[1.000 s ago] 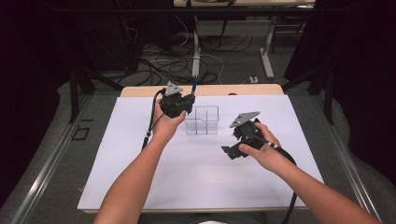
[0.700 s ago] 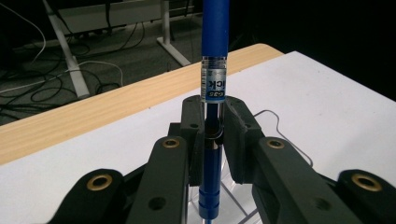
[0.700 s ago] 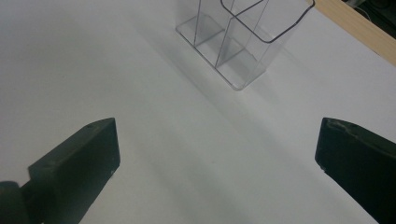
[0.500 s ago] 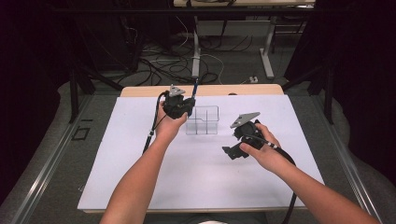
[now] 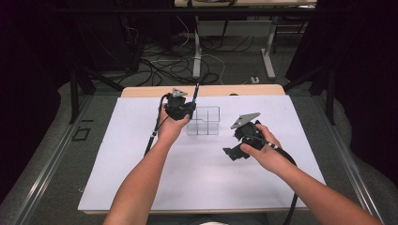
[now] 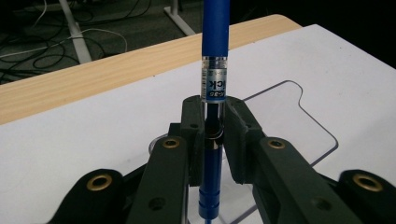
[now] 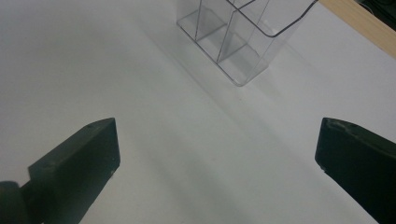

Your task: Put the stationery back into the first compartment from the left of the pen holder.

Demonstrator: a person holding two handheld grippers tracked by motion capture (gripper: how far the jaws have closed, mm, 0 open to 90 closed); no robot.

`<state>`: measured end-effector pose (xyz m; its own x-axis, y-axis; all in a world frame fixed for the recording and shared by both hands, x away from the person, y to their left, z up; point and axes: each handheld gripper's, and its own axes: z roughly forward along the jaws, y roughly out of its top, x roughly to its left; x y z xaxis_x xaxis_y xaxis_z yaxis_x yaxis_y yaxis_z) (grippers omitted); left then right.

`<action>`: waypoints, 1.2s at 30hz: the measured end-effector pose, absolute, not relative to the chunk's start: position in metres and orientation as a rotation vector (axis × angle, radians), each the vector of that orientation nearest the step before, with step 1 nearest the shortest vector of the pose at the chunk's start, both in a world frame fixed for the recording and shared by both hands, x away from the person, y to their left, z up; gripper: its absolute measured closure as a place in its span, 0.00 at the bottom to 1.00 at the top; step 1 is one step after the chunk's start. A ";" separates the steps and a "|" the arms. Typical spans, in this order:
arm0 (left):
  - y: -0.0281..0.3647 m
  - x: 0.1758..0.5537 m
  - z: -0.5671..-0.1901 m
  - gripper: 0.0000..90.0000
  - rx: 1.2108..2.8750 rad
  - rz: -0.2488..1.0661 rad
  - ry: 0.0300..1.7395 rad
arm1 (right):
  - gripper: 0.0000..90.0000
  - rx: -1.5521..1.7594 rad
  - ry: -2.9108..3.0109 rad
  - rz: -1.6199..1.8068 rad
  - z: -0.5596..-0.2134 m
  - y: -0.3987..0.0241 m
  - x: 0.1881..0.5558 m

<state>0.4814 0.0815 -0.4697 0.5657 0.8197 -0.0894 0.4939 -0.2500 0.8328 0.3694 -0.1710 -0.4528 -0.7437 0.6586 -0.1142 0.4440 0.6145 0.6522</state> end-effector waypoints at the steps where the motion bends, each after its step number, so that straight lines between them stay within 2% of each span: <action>1: 0.082 0.482 -0.470 0.88 1.915 0.457 1.065 | 0.00 0.887 2.500 0.871 -0.453 -0.171 0.370; 5: 0.087 0.481 -0.475 0.86 1.899 0.433 1.101 | 0.00 0.892 2.498 0.875 -0.453 -0.172 0.369; 7: 0.092 0.480 -0.474 0.78 1.891 0.428 1.118 | 0.00 0.891 2.493 0.864 -0.453 -0.173 0.369; 10: 0.099 0.477 -0.471 0.72 1.872 0.436 1.124 | 0.00 0.900 2.489 0.859 -0.453 -0.174 0.369; 16: 0.117 0.469 -0.460 0.49 1.832 0.453 1.144 | 0.00 0.903 2.488 0.857 -0.452 -0.176 0.369; 21: 0.133 0.456 -0.451 0.36 1.820 0.463 1.113 | 0.00 0.908 2.483 0.865 -0.451 -0.178 0.368; 27: 0.151 0.434 -0.442 0.32 1.795 0.446 1.038 | 0.00 0.925 2.459 0.872 -0.454 -0.181 0.366; 32: 0.162 0.413 -0.439 0.32 1.793 0.351 1.044 | 0.00 0.946 2.454 0.892 -0.456 -0.185 0.363; 36: 0.170 0.396 -0.443 0.20 1.814 0.343 1.019 | 0.00 0.965 2.442 0.913 -0.458 -0.191 0.360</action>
<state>0.3955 0.1698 -0.4429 0.6067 0.7684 -0.2037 0.4890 -0.1588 0.8577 0.3603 -0.1905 -0.4579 -0.7022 0.7063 -0.0899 0.4742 0.5581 0.6809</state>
